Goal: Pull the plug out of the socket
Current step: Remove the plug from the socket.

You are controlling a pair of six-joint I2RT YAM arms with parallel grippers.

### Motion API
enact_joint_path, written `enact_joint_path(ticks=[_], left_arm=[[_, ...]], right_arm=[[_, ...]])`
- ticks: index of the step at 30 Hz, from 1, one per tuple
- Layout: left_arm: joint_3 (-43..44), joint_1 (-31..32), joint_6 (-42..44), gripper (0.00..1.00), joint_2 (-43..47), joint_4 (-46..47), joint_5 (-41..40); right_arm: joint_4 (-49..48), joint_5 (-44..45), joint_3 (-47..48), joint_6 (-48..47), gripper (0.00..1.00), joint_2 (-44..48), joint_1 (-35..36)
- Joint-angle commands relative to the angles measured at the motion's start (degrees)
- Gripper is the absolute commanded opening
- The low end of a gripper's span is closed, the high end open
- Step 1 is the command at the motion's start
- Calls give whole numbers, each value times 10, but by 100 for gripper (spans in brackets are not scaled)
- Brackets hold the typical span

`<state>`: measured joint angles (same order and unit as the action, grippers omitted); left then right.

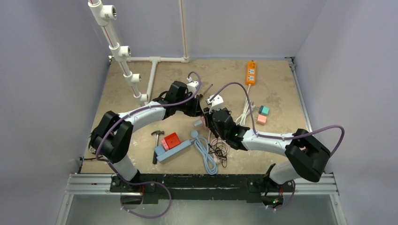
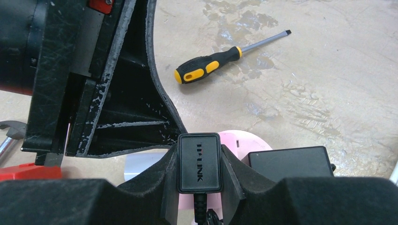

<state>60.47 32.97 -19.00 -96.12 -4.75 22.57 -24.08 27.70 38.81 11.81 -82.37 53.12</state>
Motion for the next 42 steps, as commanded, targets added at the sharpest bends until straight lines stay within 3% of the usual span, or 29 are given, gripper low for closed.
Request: enact_joint_path(ticks=[1,7,12,17,23,27,42], left_arm=[[-20,-1,13,13,-8,-54,-18],[-21,-1,15,13,-7,-53,-18],[-21,-1,16,13,-7,-52,-17],[-19,-1,15,15,-4,-52,-15],[-19,-2,25,43,26,-48,-6],[-28,-3,30,57,51,-37,-2],[-52,-29,-17,67,34,77,80]], right_arm=[[-18,-64,-6,31,0,28,-28],[-38,-188,-29,59,0,45,-112],[-31,-196,-23,57,0,35,-113],[-29,-138,-22,32,0,44,-103],[-25,-119,-21,32,0,44,-97],[-22,-117,-20,33,0,43,-98],[-30,-135,-14,26,0,33,-84]])
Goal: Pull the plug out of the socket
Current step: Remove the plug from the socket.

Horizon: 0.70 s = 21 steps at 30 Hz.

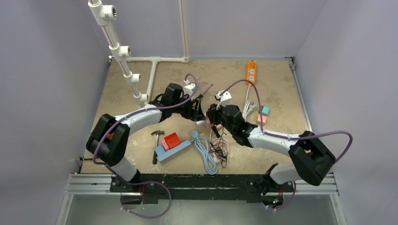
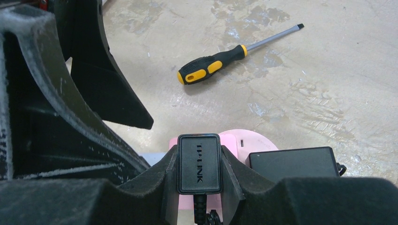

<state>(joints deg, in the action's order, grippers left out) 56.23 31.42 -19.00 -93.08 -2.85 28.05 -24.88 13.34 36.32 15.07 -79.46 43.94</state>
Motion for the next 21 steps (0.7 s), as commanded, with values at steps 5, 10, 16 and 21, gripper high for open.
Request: enact_joint_path(ticks=[5,10,16,21], left_arm=[[-9,-17,-24,66,-11,74,24],[-8,-17,-40,64,-35,85,30],[-5,-17,-43,58,-52,74,28],[-4,-15,-37,53,-62,66,21]], right_arm=[[-22,15,17,-9,0,-7,22],[-17,31,19,-11,0,-7,33],[-13,39,20,-12,0,-8,34],[-12,39,21,-12,0,-6,35]])
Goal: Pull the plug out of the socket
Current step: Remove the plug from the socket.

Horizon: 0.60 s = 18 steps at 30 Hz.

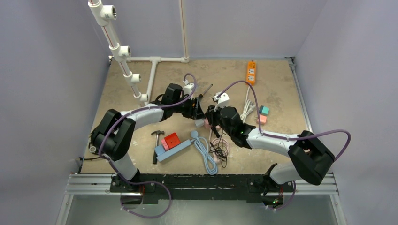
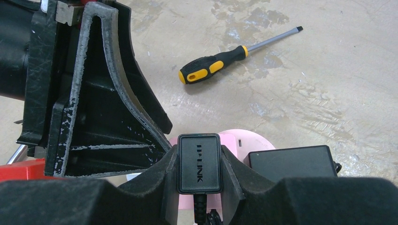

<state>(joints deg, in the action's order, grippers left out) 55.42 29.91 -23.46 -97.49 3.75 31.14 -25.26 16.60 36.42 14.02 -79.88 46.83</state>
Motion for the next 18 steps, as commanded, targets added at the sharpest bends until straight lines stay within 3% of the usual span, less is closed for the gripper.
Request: enact_joint_path(ticks=[1,9,18], left_arm=[[4,1,11,52,-19,-3,-13],[11,12,24,46,-27,-25,-34],[21,32,38,44,-45,-61,-53]], right_arm=[[-8,6,20,-1,0,-1,6],[-5,-11,16,24,0,1,-1],[-6,-81,7,46,0,3,-63]])
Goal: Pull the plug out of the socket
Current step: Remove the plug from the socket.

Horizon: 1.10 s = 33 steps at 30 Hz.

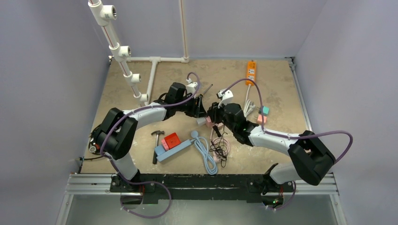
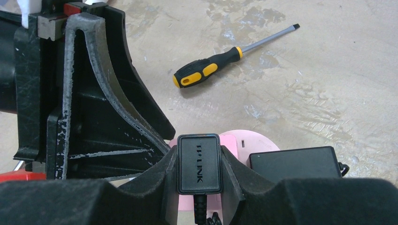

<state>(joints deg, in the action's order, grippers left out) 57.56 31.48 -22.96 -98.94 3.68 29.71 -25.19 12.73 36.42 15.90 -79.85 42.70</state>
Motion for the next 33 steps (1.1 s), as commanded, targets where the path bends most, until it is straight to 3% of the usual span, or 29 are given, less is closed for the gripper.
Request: enact_joint_path(ticks=[1,9,23,28,33], left_arm=[[1,16,33,44,-31,-62,-40],[5,16,37,42,-28,-71,-51],[6,16,35,39,-29,-71,-47],[6,16,35,38,-28,-69,-43],[5,16,35,38,-31,-68,-42]], right_arm=[[-6,-47,8,28,0,-1,-23],[-7,-16,11,5,0,0,-15],[24,169,45,-30,0,-26,105],[29,180,48,-25,0,-29,111],[13,133,38,-2,0,-12,107]])
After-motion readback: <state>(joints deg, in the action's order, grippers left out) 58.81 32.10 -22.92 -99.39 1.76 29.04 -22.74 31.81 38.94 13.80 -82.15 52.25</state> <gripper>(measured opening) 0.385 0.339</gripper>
